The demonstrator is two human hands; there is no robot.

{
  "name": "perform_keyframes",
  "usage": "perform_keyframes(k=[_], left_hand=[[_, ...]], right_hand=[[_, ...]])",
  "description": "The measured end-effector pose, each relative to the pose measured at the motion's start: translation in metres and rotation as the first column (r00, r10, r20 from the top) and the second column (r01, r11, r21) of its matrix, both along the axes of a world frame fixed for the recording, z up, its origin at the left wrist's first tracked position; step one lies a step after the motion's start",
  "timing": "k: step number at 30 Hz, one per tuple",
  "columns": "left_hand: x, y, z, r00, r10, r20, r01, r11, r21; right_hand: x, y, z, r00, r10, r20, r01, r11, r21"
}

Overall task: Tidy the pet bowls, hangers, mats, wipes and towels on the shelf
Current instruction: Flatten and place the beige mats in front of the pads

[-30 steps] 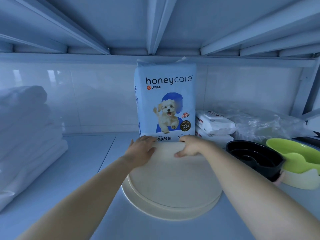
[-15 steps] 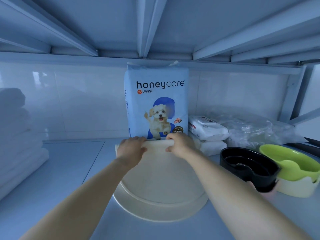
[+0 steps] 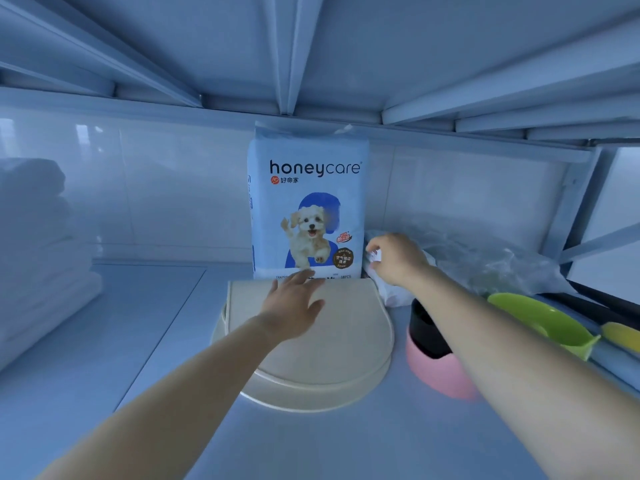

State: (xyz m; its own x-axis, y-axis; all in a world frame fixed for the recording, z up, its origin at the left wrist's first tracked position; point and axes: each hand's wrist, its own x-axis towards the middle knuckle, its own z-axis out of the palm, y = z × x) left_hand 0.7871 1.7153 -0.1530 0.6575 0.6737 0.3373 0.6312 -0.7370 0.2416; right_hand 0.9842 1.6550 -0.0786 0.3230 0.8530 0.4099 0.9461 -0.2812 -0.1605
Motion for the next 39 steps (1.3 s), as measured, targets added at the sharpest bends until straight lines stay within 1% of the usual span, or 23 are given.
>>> perform_keyframes(k=[2,4,6,9,13,15,19,21,27,32,35,39], left_hand=[[0.009,-0.012,0.002,0.999,-0.031,0.005,0.031,0.999,-0.022],[0.018,-0.020,0.002,0.998,-0.059,-0.005,0.059,0.997,-0.045],[0.025,-0.025,0.003,0.997,-0.079,-0.011,0.078,0.995,-0.061],[0.034,-0.030,0.004,0.995,-0.096,-0.007,0.096,0.994,-0.060],[0.050,-0.036,0.007,0.983,-0.166,-0.072,0.162,0.985,-0.055],[0.060,-0.036,0.006,0.975,-0.203,-0.095,0.202,0.979,-0.027],[0.081,-0.031,0.004,0.960,-0.266,-0.093,0.271,0.961,0.051],[0.088,-0.028,0.005,0.950,-0.280,-0.141,0.293,0.953,0.079],[0.100,-0.025,0.012,0.877,-0.257,-0.406,0.352,0.919,0.179],[0.103,-0.015,0.009,0.851,-0.177,-0.495,0.342,0.902,0.265],[0.103,-0.012,0.009,0.861,-0.148,-0.486,0.308,0.912,0.270],[0.105,-0.014,0.012,0.883,-0.182,-0.432,0.293,0.934,0.206]], right_hand=[[0.012,-0.009,0.013,1.000,-0.010,-0.020,0.009,0.999,-0.049],[0.021,-0.017,0.021,0.999,0.000,-0.039,-0.005,0.990,-0.139],[0.029,-0.023,0.022,1.000,0.013,-0.023,-0.018,0.979,-0.202],[0.039,-0.028,0.018,0.999,0.033,-0.002,-0.033,0.974,-0.225],[0.048,-0.034,0.019,0.997,0.076,-0.016,-0.078,0.966,-0.246],[0.053,-0.037,0.020,0.996,0.087,-0.035,-0.093,0.959,-0.269],[0.065,-0.041,0.019,0.994,0.086,-0.069,-0.103,0.941,-0.322],[0.068,-0.042,0.018,0.993,0.094,-0.076,-0.114,0.933,-0.340],[0.068,-0.041,0.021,0.988,0.134,-0.080,-0.153,0.927,-0.344],[0.070,-0.038,0.019,0.987,0.146,-0.072,-0.163,0.917,-0.365],[0.069,-0.034,0.017,0.984,0.160,-0.074,-0.176,0.906,-0.385],[0.063,-0.029,0.015,0.984,0.169,-0.061,-0.179,0.906,-0.383]])
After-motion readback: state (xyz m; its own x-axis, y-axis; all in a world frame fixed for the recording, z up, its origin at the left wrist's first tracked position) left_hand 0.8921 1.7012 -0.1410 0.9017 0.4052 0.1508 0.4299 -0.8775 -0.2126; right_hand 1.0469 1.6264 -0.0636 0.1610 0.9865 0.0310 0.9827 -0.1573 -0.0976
